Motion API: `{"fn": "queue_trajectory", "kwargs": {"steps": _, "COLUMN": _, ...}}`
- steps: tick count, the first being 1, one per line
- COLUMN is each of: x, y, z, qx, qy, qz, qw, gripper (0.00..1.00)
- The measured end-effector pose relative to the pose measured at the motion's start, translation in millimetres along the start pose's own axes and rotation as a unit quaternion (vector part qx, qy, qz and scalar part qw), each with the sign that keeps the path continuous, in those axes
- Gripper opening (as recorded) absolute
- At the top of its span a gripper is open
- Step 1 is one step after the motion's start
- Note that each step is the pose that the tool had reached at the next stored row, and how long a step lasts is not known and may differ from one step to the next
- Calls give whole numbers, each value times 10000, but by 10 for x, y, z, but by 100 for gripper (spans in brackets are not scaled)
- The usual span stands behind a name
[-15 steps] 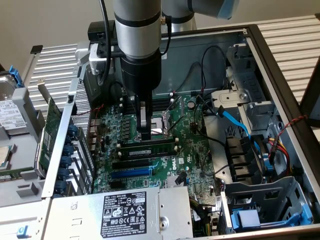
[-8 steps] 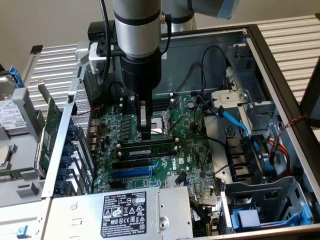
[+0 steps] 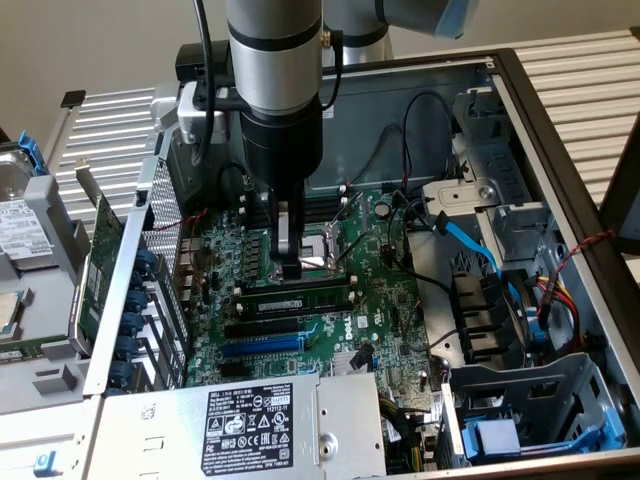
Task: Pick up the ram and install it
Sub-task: 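Press down the ram until it locks into place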
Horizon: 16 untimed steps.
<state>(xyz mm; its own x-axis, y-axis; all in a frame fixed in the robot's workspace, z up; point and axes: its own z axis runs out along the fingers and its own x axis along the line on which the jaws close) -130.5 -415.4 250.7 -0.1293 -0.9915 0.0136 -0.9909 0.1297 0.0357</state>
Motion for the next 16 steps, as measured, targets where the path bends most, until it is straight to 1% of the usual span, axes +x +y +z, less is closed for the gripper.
{"fn": "queue_trajectory", "kwargs": {"steps": 4, "x": 0, "y": 0, "z": 0, "qx": -4, "qy": -11, "qz": 314, "qw": 9995, "gripper": 10}}
{"fn": "queue_trajectory", "kwargs": {"steps": 6, "x": 0, "y": 0, "z": 0, "qx": -6, "qy": -17, "qz": 473, "qw": 9989, "gripper": 10}}
{"fn": "queue_trajectory", "kwargs": {"steps": 8, "x": 0, "y": 0, "z": 0, "qx": -9, "qy": -23, "qz": 640, "qw": 9979, "gripper": 10}}
{"fn": "queue_trajectory", "kwargs": {"steps": 10, "x": 0, "y": 0, "z": 1, "qx": -11, "qy": -29, "qz": 801, "qw": 9968, "gripper": 10}}
{"fn": "queue_trajectory", "kwargs": {"steps": 12, "x": 0, "y": 0, "z": 3, "qx": -13, "qy": -35, "qz": 968, "qw": 9953, "gripper": 10}}
{"fn": "queue_trajectory", "kwargs": {"steps": 16, "x": 0, "y": 0, "z": 7, "qx": -17, "qy": -46, "qz": 1281, "qw": 9918, "gripper": 10}}
